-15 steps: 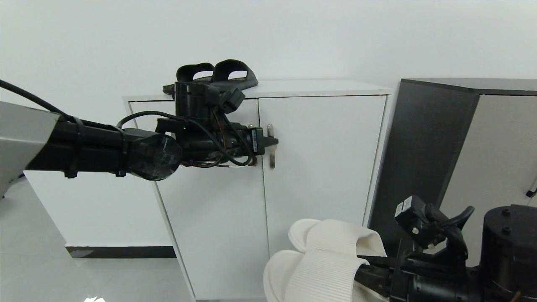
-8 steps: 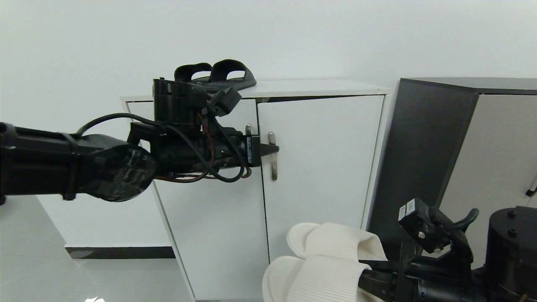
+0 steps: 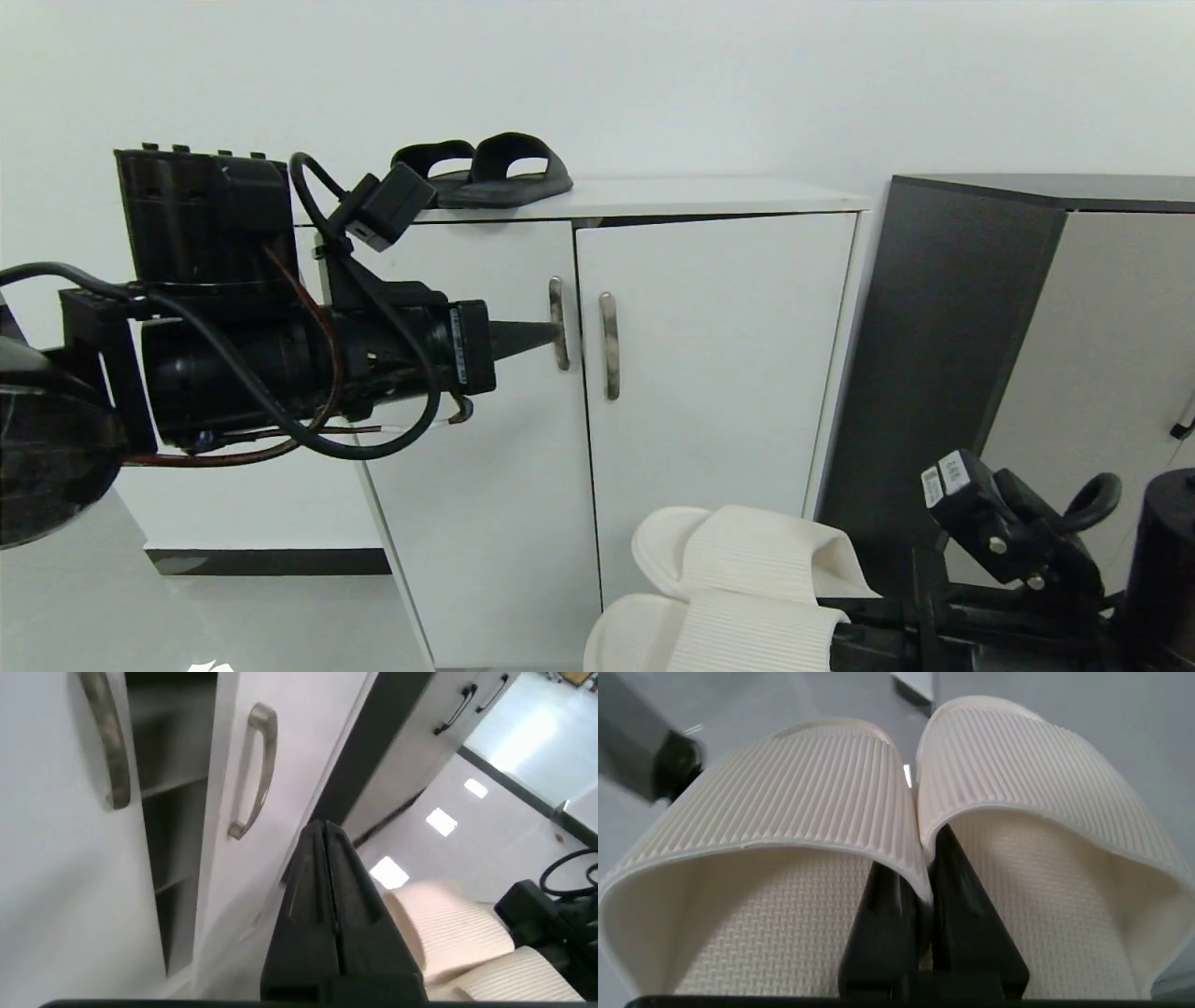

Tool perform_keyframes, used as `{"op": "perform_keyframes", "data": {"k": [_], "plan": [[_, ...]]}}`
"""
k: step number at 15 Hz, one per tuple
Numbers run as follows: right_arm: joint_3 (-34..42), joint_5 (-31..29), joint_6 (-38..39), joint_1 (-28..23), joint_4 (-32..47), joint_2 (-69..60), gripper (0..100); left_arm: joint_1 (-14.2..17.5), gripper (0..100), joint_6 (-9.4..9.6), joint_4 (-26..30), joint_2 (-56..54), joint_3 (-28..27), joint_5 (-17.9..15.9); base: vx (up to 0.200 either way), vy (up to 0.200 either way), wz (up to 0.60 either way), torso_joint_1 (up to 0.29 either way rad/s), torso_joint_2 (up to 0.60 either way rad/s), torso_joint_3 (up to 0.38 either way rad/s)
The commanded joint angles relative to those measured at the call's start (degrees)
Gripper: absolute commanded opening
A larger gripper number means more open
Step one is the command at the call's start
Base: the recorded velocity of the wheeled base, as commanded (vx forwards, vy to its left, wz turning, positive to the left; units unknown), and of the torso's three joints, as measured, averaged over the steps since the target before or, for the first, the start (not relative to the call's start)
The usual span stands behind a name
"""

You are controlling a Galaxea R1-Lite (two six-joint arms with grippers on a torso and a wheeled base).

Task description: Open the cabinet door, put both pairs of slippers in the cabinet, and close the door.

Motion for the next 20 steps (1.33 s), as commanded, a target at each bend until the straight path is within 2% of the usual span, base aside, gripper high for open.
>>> {"op": "perform_keyframes", "data": {"k": [1, 3, 5, 7, 11, 15, 16, 17, 19, 20], "plan": [[0.7, 0.7, -0.4, 0.0, 0.0, -1.7, 0, 2.7, 0, -0.19, -0.5, 2.0, -2.5, -0.1, 0.0, 0.0, 0.0, 0.0, 0.0, 0.0], [0.7, 0.7, -0.5, 0.0, 0.0, -1.8, 0, 5.0, 0, -0.1, -4.1, 7.4, -5.3, -0.2, 0.0, 0.0, 0.0, 0.0, 0.0, 0.0], [1.3, 1.5, -0.9, 0.0, 0.0, -1.8, 0, 6.5, 0, -0.27, -12.6, 14.1, -7.3, 1.0, 0.0, 0.0, 0.0, 0.0, 0.0, 0.0], [1.8, 3.0, -2.5, 0.0, 0.0, -2.2, 0, 6.5, 0, -0.98, -13.0, 17.0, -9.4, 2.2, 0.0, 0.0, 0.0, 0.0, 0.0, 0.0], [1.8, 3.1, -2.5, 0.0, 0.1, -2.3, 0, 4.4, 0, -0.98, -13.0, 19.7, -11.6, 2.2, 0.0, 0.0, 0.0, 0.0, 0.0, 0.0], [2.9, 3.1, -2.4, 2.6, 0.2, -3.3, 0, 0.2, 0, -0.63, -13.5, 20.5, -13.5, 7.7, -0.05, 0.0, 0.0, 0.002, 0.0, 0.001], [3.0, 3.1, -2.3, 2.8, 0.3, -3.4, 0, -1.3, 0, -0.36, -13.7, 20.2, -12.4, 10.7, -0.2, 0.0, 0.0, 0.007, 0.01, 0.002], [3.3, 3.1, -2.3, 3.0, 0.3, -3.6, 0, -3.2, 0, -0.1, -15.8, 18.5, -8.9, 13.9, -0.2, 0.0, 0.0, 0.007, 0.01, -0.002], [3.8, 3.1, -2.3, 4.7, 0.3, -4.3, 0, -8.2, 0, 2.28, -23.7, 13.1, 1.8, 14.6, -0.2, 0.0, 0.0, -0.002, 0.0, -0.002], [3.8, 3.1, -2.3, 5.3, 0.3, -4.4, 0, -10.6, 0, 2.54, -24.6, 11.0, 4.4, 14.8, -0.2, 0.0, 0.0, -0.002, 0.01, -0.002]]}}
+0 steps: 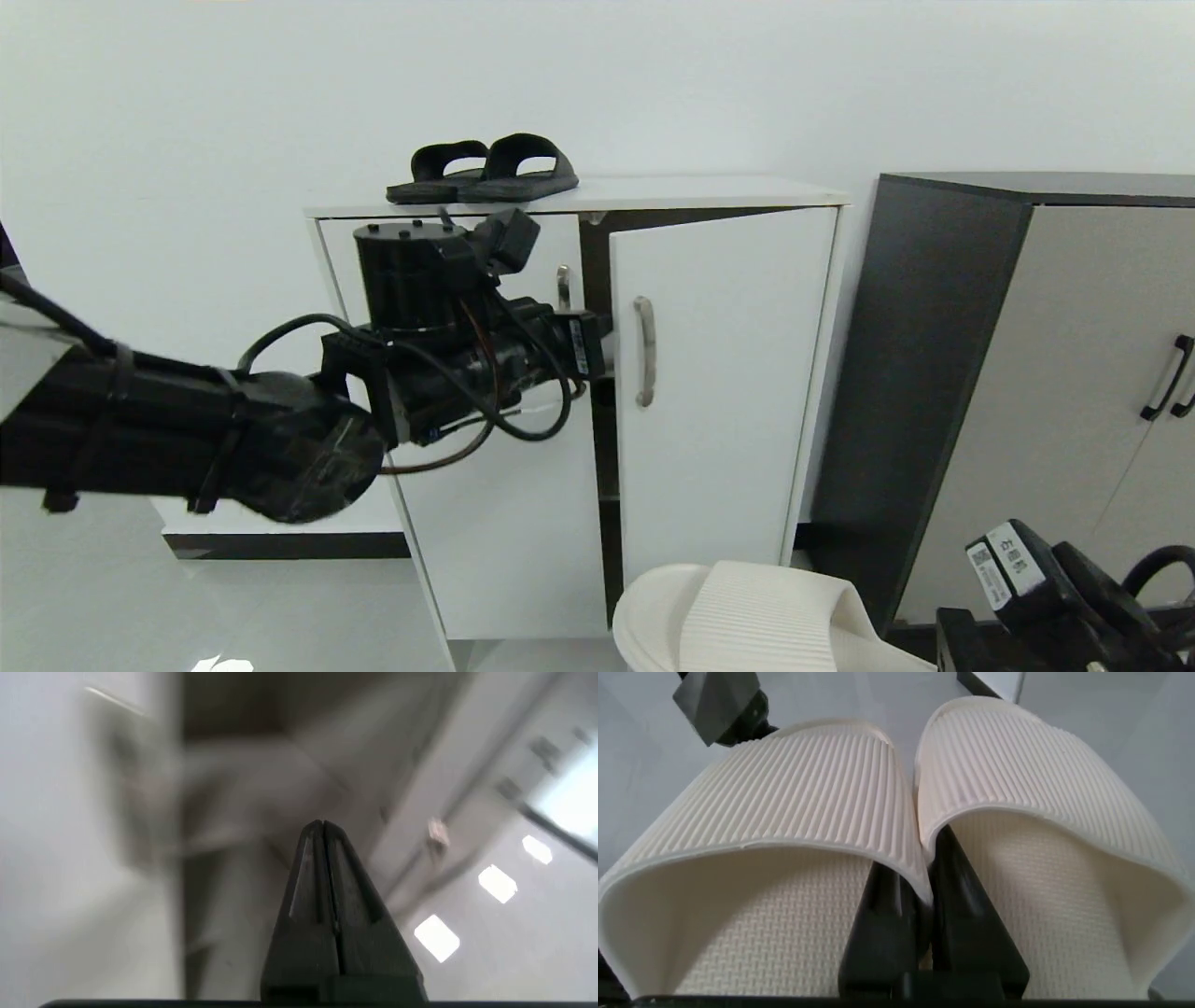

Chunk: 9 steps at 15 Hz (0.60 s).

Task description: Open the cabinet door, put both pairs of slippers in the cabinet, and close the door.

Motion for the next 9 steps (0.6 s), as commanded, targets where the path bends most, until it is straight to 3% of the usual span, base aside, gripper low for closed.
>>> {"op": "perform_keyframes", "data": {"k": [1, 2, 4, 6, 9], "plan": [[0.3, 0.0, -0.1, 0.9, 0.0, -0.4, 0, -5.5, 0, 0.93, -2.6, -7.2, 7.1, 0.5, -0.2, 0.0, 0.0, 0.007, 0.0, 0.002], [0.6, 0.0, -0.1, 1.0, -0.1, -0.3, 0, -6.0, 0, 0.93, -2.7, -8.0, 7.7, 0.5, -0.2, 0.0, 0.0, 0.002, 0.0, 0.002], [0.4, -0.2, 0.0, 0.9, -0.1, 0.2, 0, -5.2, 0, 2.16, -2.8, -8.2, 7.8, 1.0, 0.0, 0.0, 0.0, 0.0, 0.0, 0.0], [-2.3, -1.1, 1.3, 0.2, -0.1, 1.9, 0, -1.2, 0, 2.16, -3.0, -9.7, 8.8, 4.1, 0.0, 0.0, 0.0, 0.0, 0.0, 0.0], [-7.6, -12.6, 3.1, 2.0, 0.0, 6.0, 0, -0.9, 0, 2.6, -2.5, -24.8, 22.3, 19.0, 0.0, 0.0, 0.0, 0.0, 0.0, 0.0]]}}
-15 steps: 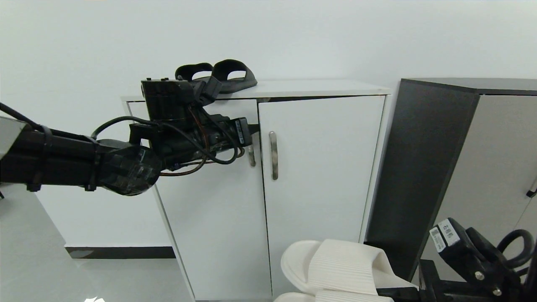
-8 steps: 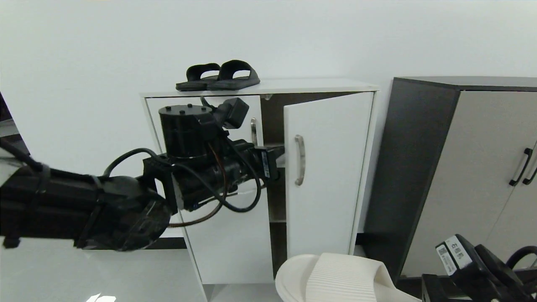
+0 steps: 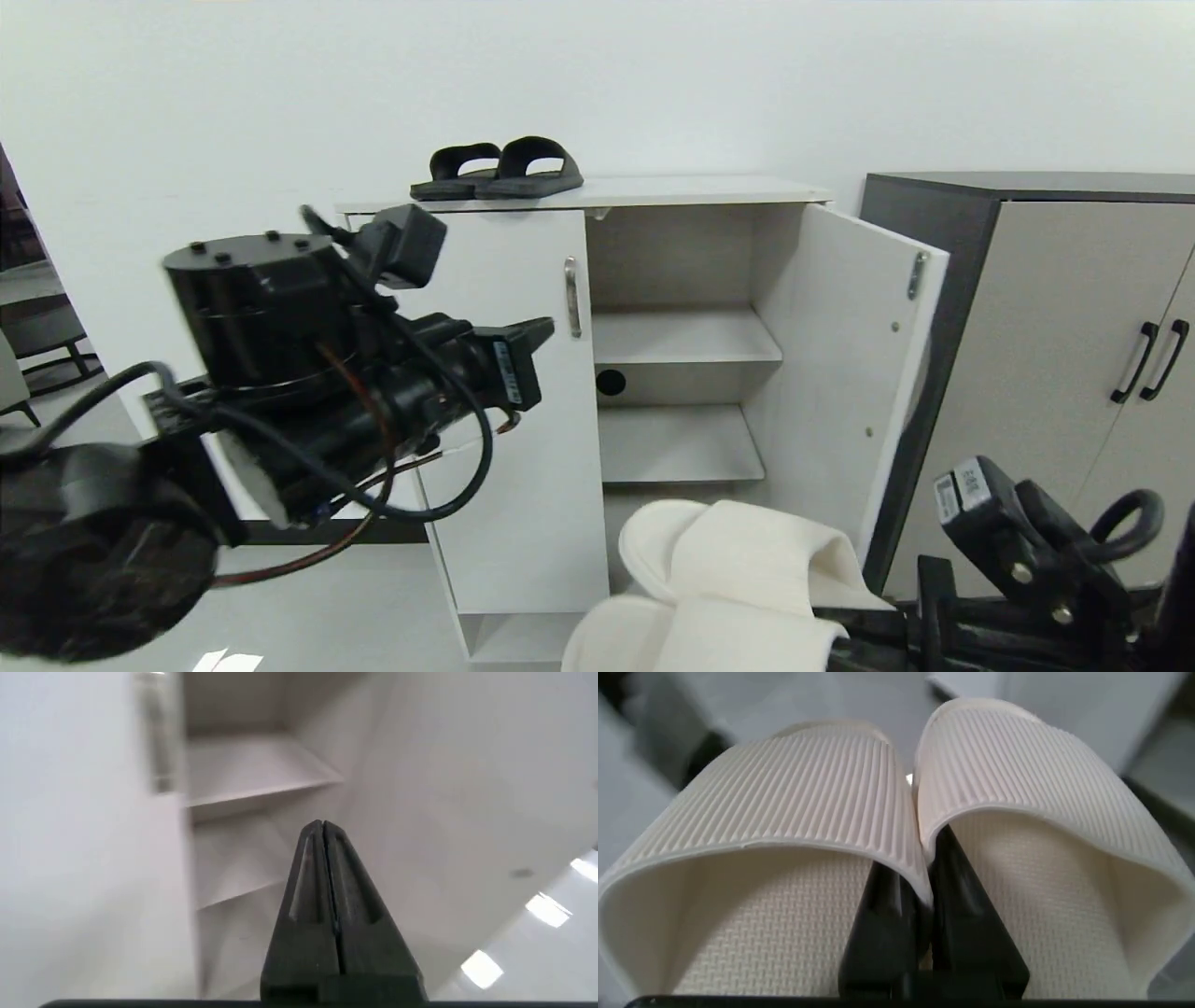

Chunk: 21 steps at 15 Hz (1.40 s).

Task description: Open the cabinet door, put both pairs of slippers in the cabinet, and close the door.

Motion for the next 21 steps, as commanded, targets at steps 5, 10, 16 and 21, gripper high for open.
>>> {"op": "perform_keyframes", "data": {"k": [5, 10, 16, 21], "plan": [[-10.0, -18.0, 5.8, -0.7, -0.1, 12.5, 0, 19.7, 0, 5.0, 8.0, -33.4, 30.5, 21.0, 0.0, 0.0, 0.0, 0.0, 0.0, 0.0], [-9.6, -18.1, 5.7, -2.5, -0.1, 12.3, 0, 37.5, 0, 7.55, 18.2, -58.6, 40.8, 20.8, 0.0, 0.0, 0.0, 0.0, 0.0, 0.0], [-8.3, -17.9, 5.6, -2.5, -0.4, 11.6, 0, 32.4, 0, 8.87, 41.7, -86.9, 42.8, -2.9, 0.0, 0.0, 0.0, 0.0, 0.0, 0.0], [-8.4, -18.1, 5.7, -2.5, -0.5, 14.2, 0, 32.0, 0, 12.12, 43.6, -88.4, 42.8, -1.4, 0.0, 0.0, 0.0, 0.0, 0.0, 0.0]]}}
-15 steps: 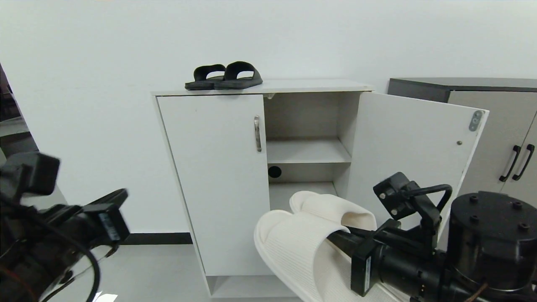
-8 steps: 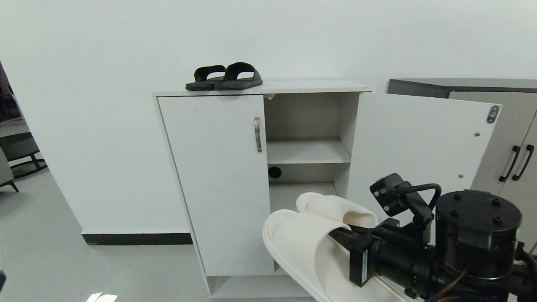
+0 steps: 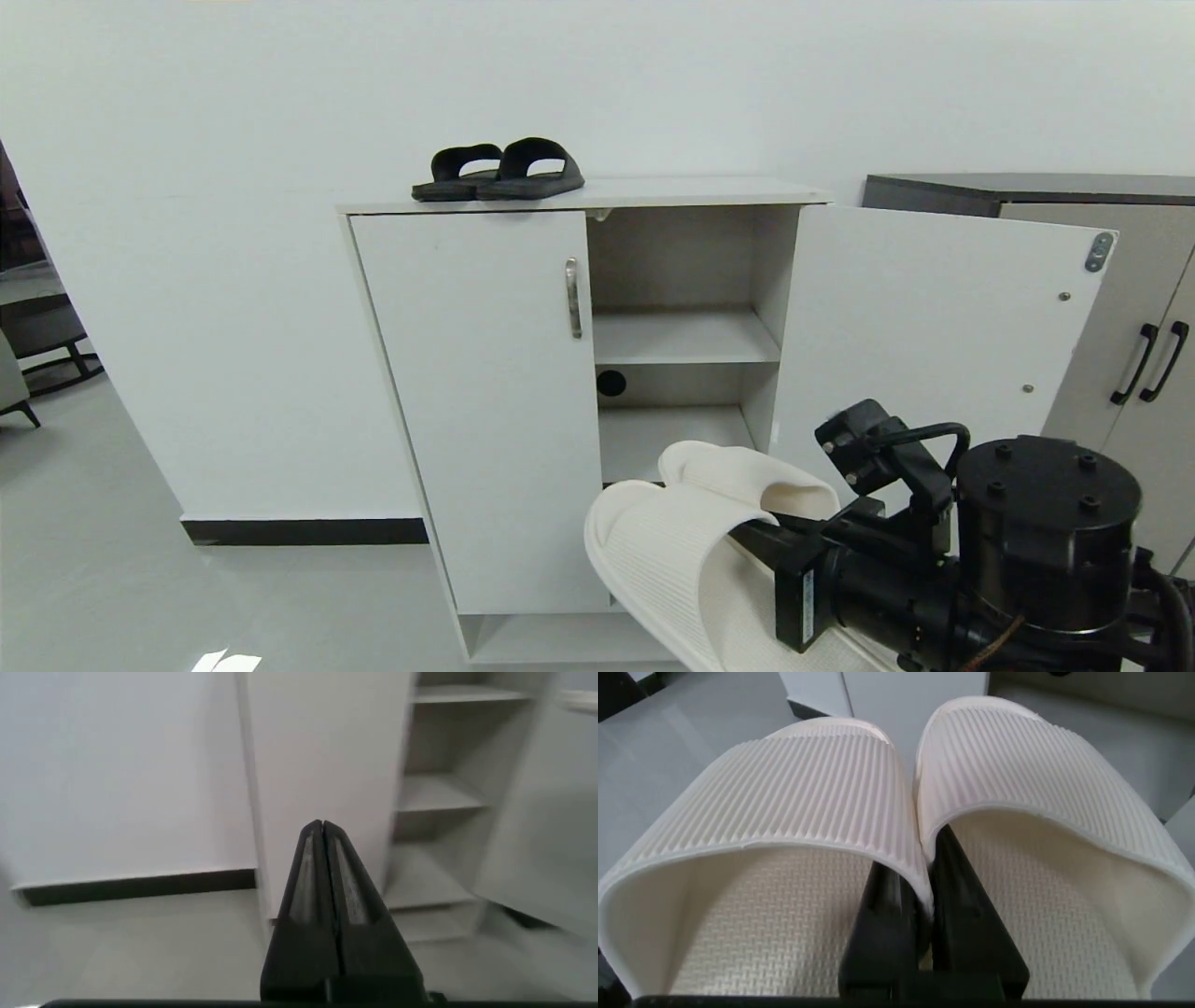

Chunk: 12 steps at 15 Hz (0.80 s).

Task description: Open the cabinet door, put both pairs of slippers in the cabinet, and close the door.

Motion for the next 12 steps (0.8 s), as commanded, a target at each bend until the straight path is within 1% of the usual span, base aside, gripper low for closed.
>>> {"op": "perform_keyframes", "data": {"k": [1, 2, 3, 4, 5, 6, 7, 9, 10, 12], "plan": [[0.0, 0.0, 0.3, 0.0, 0.0, 2.8, 0, -0.1, 0, -0.22, 0.0, -1.6, 0.1, 0.7, 0.0, 0.0, 0.0, 0.0, 0.0, 0.0], [0.1, -0.1, 0.4, 0.0, -1.1, 4.9, 0, -0.1, 0, -0.22, 0.0, -1.6, 0.1, 0.0, 0.0, 0.0, 0.0, 0.0, 0.0, 0.0], [-0.1, -1.2, 1.0, -0.1, -3.9, 7.4, 0, -0.1, 0, -0.14, -0.2, -1.6, 0.1, -1.7, 0.0, 0.0, 0.0, 0.0, 0.0, 0.0], [-0.8, -4.2, 3.0, -0.1, -7.3, 11.4, 0, -0.1, 0, 0.04, -0.1, -1.6, 0.1, -2.0, 0.0, 0.0, 0.0, 0.0, 0.0, 0.0], [-2.7, -8.5, 5.4, -0.2, -8.7, 15.8, 0, -0.1, 0, -0.49, -0.1, -1.6, 0.2, -2.1, 0.0, 0.0, 0.0, 0.0, 0.0, 0.0], [-4.8, -12.7, 7.5, -0.3, -8.7, 19.6, 0, -0.1, 0, -1.02, -0.1, -1.6, 0.2, -2.2, 0.0, 0.0, 0.0, 0.0, 0.0, 0.0], [-6.8, -15.3, 9.0, -0.6, -8.6, 23.5, 0, -0.1, 0, -1.02, -0.1, -1.6, 0.2, -2.2, 0.0, 0.0, 0.0, 0.0, 0.0, 0.0], [-9.3, -15.8, 10.2, -1.9, -8.6, 28.1, 0, -0.1, 0, -1.02, -0.1, -1.6, 0.2, -2.2, 0.0, 0.0, 0.0, 0.0, 0.0, 0.0], [-11.8, -16.8, 10.7, -2.3, -8.6, 30.9, 0, 0.0, 0, -0.93, -0.1, -1.6, 0.2, -2.3, 0.0, 0.0, 0.0, 0.0, 0.0, 0.0], [-12.9, -18.1, 10.7, -3.1, -8.6, 32.6, 0, -0.1, 0, -0.75, -0.1, -1.6, 0.2, -2.8, 0.0, 0.0, 0.0, 0.0, 0.0, 0.0]]}}
